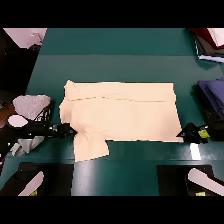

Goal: Fold the shirts.

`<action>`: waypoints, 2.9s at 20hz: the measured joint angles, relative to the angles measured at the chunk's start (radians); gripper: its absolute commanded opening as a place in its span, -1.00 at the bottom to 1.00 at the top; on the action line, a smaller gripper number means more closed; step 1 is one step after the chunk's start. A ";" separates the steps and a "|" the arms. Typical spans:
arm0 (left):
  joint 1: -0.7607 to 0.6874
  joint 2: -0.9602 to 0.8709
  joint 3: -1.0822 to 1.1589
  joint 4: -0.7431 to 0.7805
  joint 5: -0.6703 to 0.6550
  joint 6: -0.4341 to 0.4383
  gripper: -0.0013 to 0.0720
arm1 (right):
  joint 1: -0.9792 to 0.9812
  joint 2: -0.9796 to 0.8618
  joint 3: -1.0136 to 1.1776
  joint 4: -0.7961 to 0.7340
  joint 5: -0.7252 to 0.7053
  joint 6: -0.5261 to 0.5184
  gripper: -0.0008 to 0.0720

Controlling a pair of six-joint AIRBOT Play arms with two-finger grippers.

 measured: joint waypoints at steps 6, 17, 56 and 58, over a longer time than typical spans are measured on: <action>0.000 0.000 0.001 0.058 -0.074 -0.013 -0.89 | 0.040 0.084 -0.003 -0.048 0.001 -0.007 -0.94; 0.000 0.001 0.189 0.093 -0.248 -0.035 -0.89 | -0.011 0.391 0.016 -0.280 0.145 -0.008 -0.94; -0.080 -0.567 0.839 0.046 0.036 0.013 -0.86 | -0.038 -0.424 0.597 0.180 0.010 -0.081 0.63; -0.080 -0.568 0.840 0.043 0.028 0.014 -0.86 | -0.042 -0.451 0.572 0.231 0.003 -0.118 0.63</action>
